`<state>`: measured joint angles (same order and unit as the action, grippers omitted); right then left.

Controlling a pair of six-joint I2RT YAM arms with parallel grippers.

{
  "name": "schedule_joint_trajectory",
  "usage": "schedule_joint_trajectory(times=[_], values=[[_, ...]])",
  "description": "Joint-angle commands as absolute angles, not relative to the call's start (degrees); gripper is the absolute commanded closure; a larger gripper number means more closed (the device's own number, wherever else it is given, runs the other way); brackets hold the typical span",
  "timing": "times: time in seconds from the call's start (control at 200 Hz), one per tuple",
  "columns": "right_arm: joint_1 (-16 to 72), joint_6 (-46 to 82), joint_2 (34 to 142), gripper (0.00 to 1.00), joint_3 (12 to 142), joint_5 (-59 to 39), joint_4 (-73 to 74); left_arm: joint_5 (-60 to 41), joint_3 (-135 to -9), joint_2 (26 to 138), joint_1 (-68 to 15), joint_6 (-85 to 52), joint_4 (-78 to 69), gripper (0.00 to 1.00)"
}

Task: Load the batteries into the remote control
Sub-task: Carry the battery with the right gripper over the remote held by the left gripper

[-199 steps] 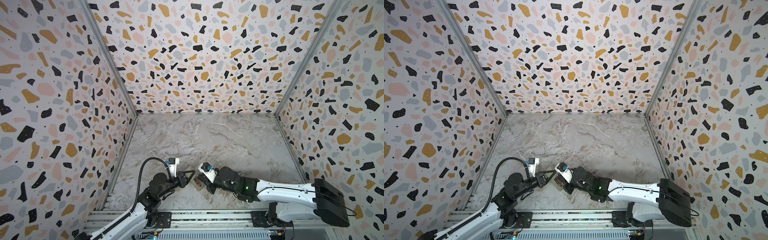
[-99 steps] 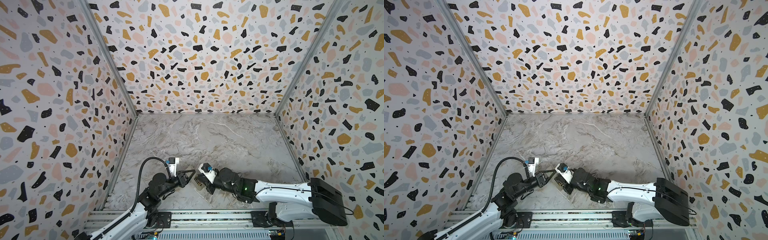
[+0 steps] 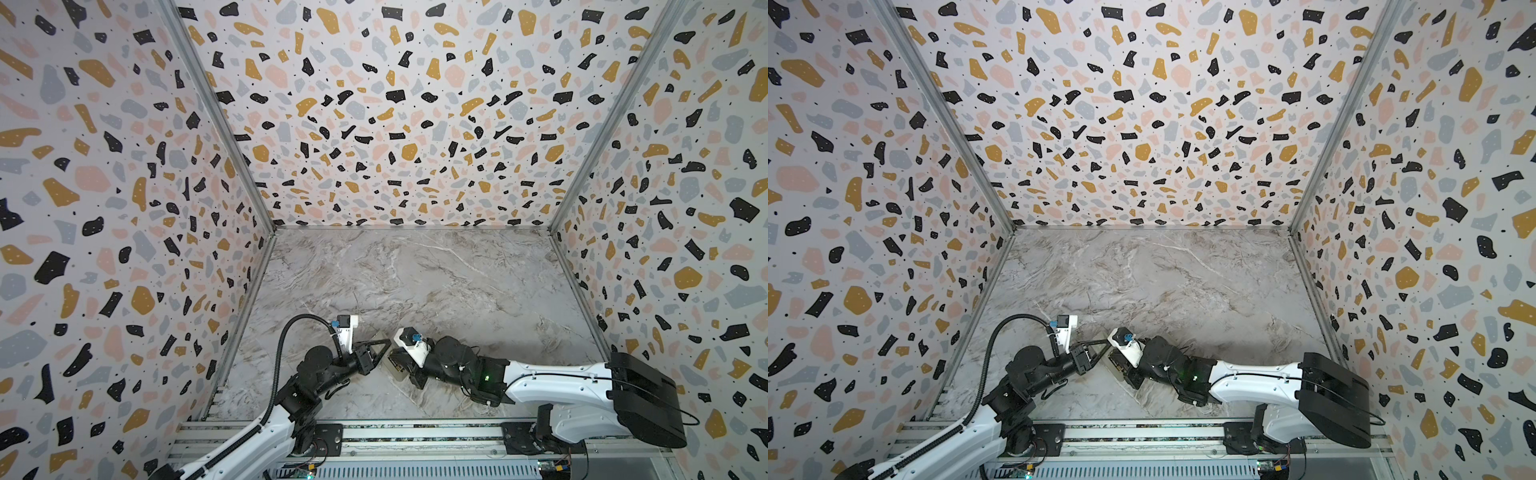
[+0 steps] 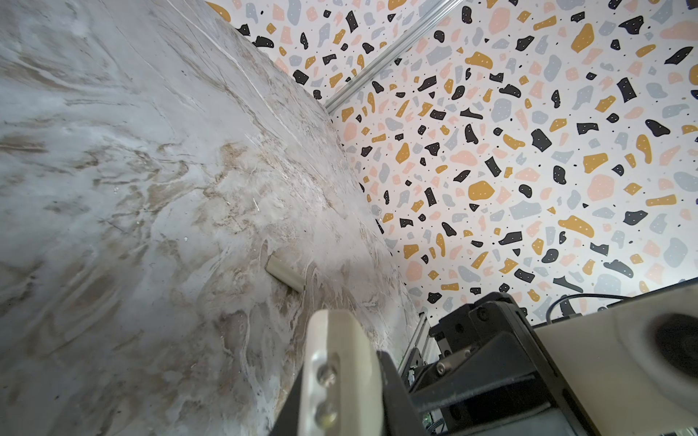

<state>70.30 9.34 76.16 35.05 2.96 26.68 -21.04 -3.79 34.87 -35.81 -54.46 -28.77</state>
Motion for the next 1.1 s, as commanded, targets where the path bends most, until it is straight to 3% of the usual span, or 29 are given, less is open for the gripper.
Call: schedule_joint_trajectory(times=[0.0, 0.686, 1.096], values=[[70.50, 9.10, 76.39, 1.00, 35.18, 3.38, 27.88, -22.23, -4.23, 34.08, -36.09, -54.83, -33.22, 1.00], [70.49, 8.05, 76.23, 1.00, 33.75, 4.83, 27.47, -22.61, -5.10, 34.09, -36.04, -54.94, -33.68, 1.00], [70.50, 7.62, 74.95, 0.79, 33.48, 4.68, 27.51, -22.87, -5.81, 34.92, -36.04, -54.93, -33.90, 1.00]])
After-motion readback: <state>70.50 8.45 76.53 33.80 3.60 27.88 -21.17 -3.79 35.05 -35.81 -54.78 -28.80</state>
